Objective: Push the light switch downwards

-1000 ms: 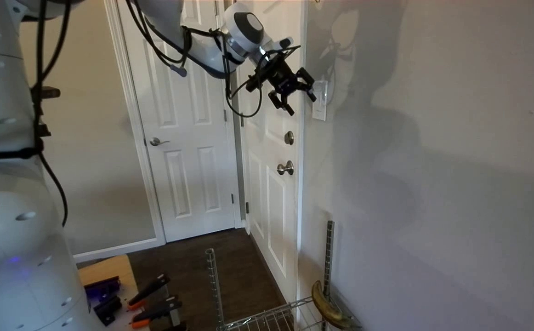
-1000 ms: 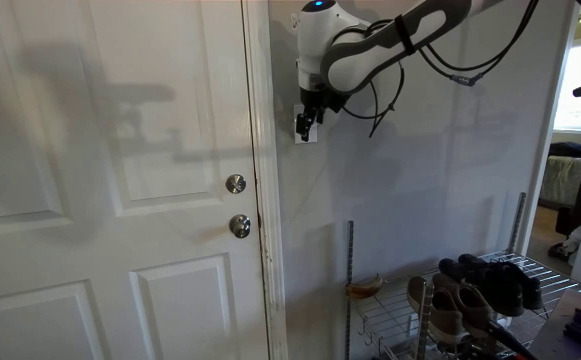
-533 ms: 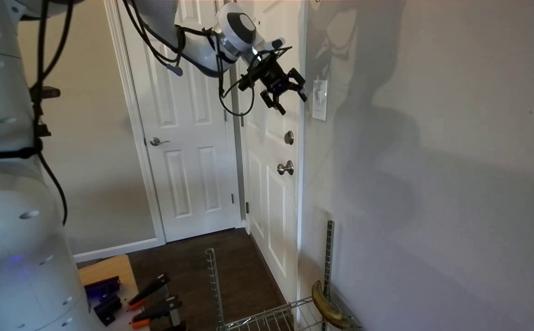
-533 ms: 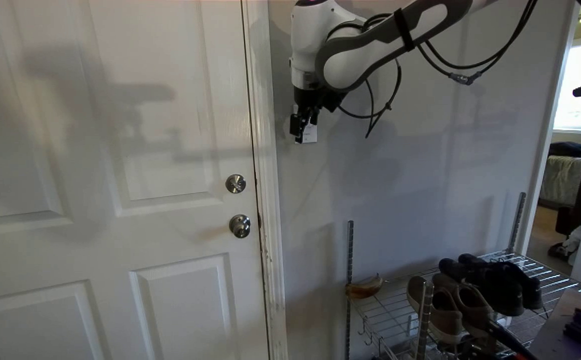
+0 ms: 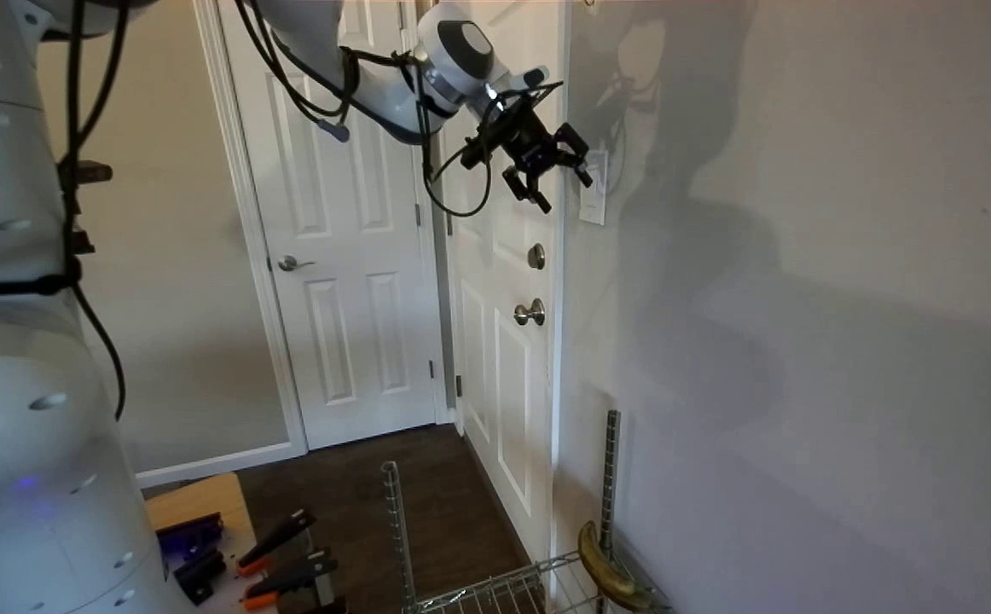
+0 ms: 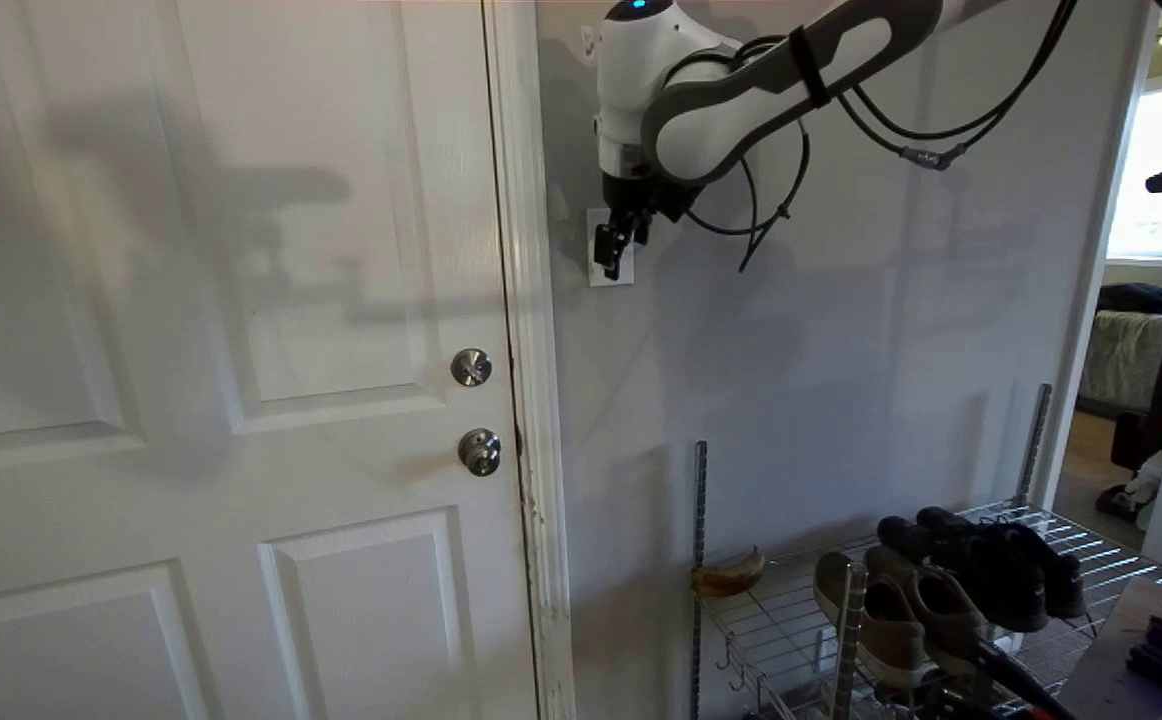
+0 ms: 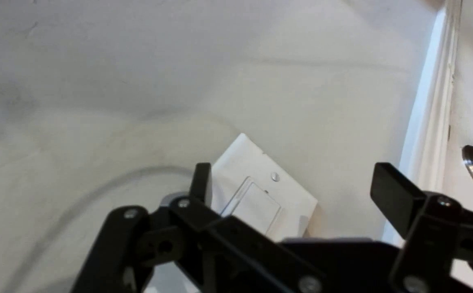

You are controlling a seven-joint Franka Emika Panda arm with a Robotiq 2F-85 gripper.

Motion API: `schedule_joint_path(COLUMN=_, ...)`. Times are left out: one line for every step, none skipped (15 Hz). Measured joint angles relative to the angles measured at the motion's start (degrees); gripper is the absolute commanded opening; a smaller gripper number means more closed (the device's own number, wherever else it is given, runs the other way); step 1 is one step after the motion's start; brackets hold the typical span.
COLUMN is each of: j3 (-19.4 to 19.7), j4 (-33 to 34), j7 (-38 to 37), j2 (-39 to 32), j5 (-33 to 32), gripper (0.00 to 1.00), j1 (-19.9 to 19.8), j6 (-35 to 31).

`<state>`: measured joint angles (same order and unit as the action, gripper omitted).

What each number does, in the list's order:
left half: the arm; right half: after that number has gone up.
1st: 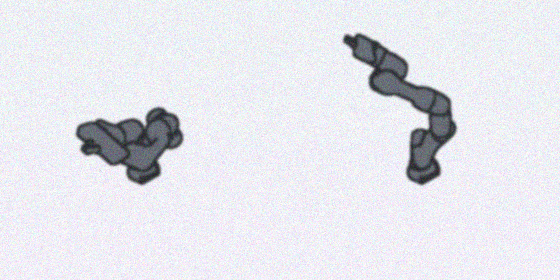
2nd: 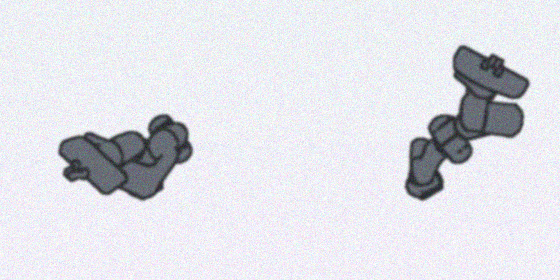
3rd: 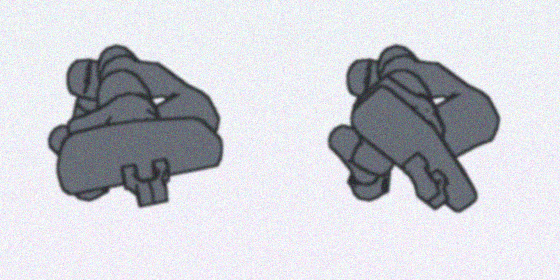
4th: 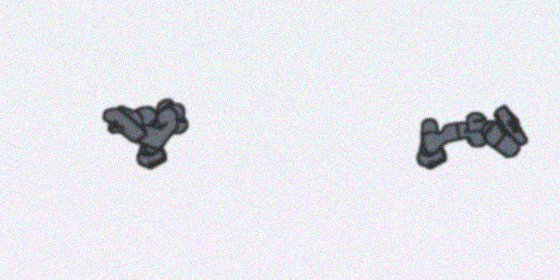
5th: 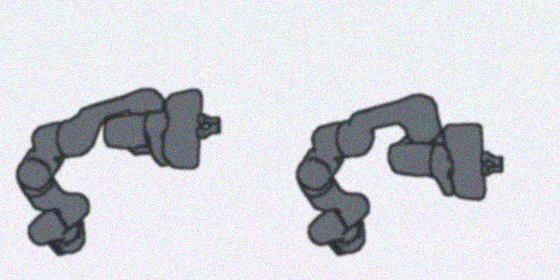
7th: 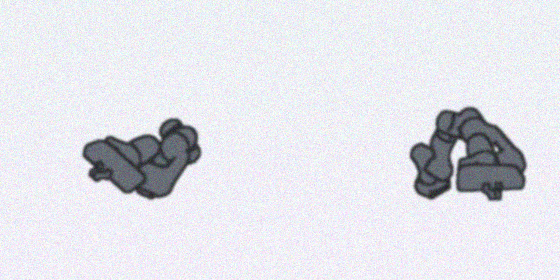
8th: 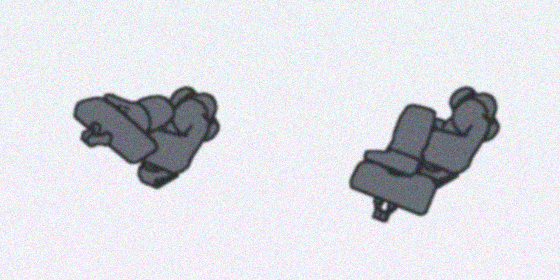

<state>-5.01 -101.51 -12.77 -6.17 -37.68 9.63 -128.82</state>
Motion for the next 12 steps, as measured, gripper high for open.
schedule_joint_path(j3=0.28, j4=0.21, j7=0.26, j2=-0.15, j5=0.00, gripper=1.00, j1=-0.30, j6=-0.24)
schedule_joint_path(j3=0.40, j4=0.31, j7=0.69, j2=-0.27, j5=0.16, gripper=1.00, j1=-0.58, j6=-0.44)
schedule_joint_path(j3=0.51, j4=0.32, j7=1.25, j2=-0.35, j5=0.50, gripper=1.00, j1=-0.74, j6=-0.63)
schedule_joint_path(j3=0.47, j4=0.35, j7=1.58, j2=-0.45, j5=1.01, gripper=1.00, j1=-0.73, j6=-0.67)
schedule_joint_path(j3=0.34, j4=0.41, j7=1.69, j2=-0.55, j5=1.32, gripper=1.00, j1=-0.64, j6=-0.67)
schedule_joint_path(j3=0.17, j4=0.52, j7=1.69, j2=-0.66, j5=1.61, gripper=1.00, j1=-0.50, j6=-0.67)
schedule_joint_path(j3=-0.07, j4=0.64, j7=1.69, j2=-0.76, j5=1.85, gripper=1.00, j1=-0.37, j6=-0.66)
schedule_joint_path(j3=-0.30, j4=0.73, j7=1.69, j2=-0.83, j5=2.02, gripper=1.00, j1=-0.30, j6=-0.66)
schedule_joint_path(j3=-0.49, j4=0.75, j7=1.69, j2=-0.85, j5=2.03, gripper=1.00, j1=-0.21, j6=-0.65)
schedule_joint_path(j3=-0.66, j4=0.77, j7=1.69, j2=-0.85, j5=2.03, gripper=1.00, j1=-0.09, j6=-0.65)
schedule_joint_path(j3=-0.75, j4=0.82, j7=1.69, j2=-0.85, j5=2.03, gripper=1.00, j1=0.07, j6=-0.65)
schedule_joint_path(j3=-0.80, j4=0.91, j7=1.69, j2=-0.85, j5=2.03, gripper=1.00, j1=0.24, j6=-0.65)
